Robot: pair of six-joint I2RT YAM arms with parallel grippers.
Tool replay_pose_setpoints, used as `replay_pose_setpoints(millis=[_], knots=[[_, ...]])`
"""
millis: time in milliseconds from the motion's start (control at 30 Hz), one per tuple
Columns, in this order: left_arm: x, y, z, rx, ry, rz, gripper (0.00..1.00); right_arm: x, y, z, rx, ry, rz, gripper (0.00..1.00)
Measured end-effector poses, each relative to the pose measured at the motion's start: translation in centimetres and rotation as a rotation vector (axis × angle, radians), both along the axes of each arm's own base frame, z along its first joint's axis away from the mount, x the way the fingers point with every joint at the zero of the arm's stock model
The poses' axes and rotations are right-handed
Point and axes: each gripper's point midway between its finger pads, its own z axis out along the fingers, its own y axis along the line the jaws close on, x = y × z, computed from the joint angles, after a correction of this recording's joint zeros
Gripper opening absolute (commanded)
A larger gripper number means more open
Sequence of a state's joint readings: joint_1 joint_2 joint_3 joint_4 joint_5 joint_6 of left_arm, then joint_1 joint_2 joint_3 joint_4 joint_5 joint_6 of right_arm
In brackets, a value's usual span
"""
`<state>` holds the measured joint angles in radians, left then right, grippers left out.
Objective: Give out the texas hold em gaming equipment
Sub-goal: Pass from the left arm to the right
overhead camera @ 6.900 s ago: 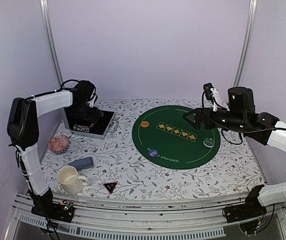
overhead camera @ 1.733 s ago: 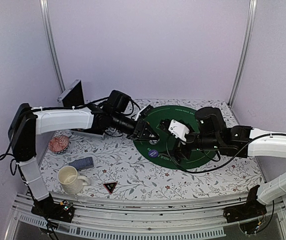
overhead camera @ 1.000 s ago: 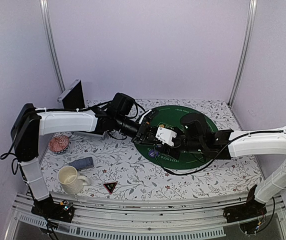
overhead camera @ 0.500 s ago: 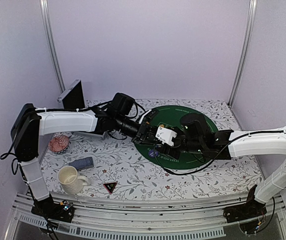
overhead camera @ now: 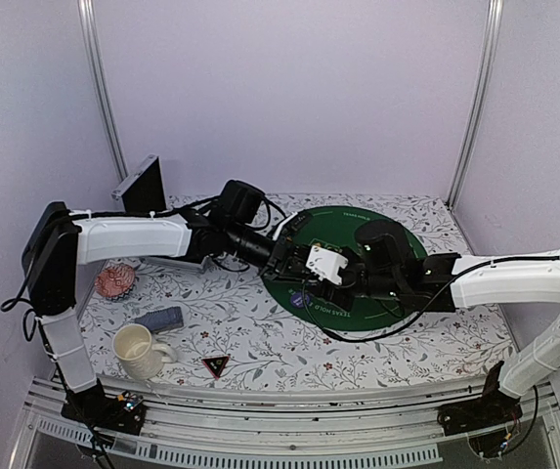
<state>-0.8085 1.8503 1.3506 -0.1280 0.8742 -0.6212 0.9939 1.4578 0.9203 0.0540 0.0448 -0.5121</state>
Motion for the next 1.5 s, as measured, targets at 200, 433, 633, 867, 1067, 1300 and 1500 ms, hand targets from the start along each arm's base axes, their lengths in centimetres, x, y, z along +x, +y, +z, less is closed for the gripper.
replay_pose_setpoints(millis=[200,433,633,867,1067,1300,1500], knots=[[0.1,-0.3,0.0,-0.006,0.003,-0.008,0.0,0.0,-0.1,0.2,-0.001,-0.004,-0.001,0.49],[0.3,-0.5,-0.9,0.006,0.016,-0.01,0.0,0.0,-0.2,0.1,-0.003,-0.002,-0.005,0.56],[0.3,-0.5,-1.1,0.011,0.02,-0.009,0.0,0.1,-0.1,0.2,0.005,-0.002,-0.008,0.55],[0.4,-0.5,-1.2,0.011,0.018,-0.005,0.0,0.1,-0.2,0.3,0.004,-0.004,-0.011,0.56],[0.6,-0.5,-1.1,0.008,0.009,0.002,0.0,0.1,-0.2,0.0,0.001,-0.001,-0.014,0.44],[0.8,-0.4,-1.2,0.009,0.007,0.007,0.0,0.1,-0.3,-0.1,0.004,-0.002,-0.014,0.25],[0.8,-0.4,-1.3,0.006,0.004,0.008,0.0,0.0,-0.3,-0.1,-0.001,-0.006,-0.01,0.52]])
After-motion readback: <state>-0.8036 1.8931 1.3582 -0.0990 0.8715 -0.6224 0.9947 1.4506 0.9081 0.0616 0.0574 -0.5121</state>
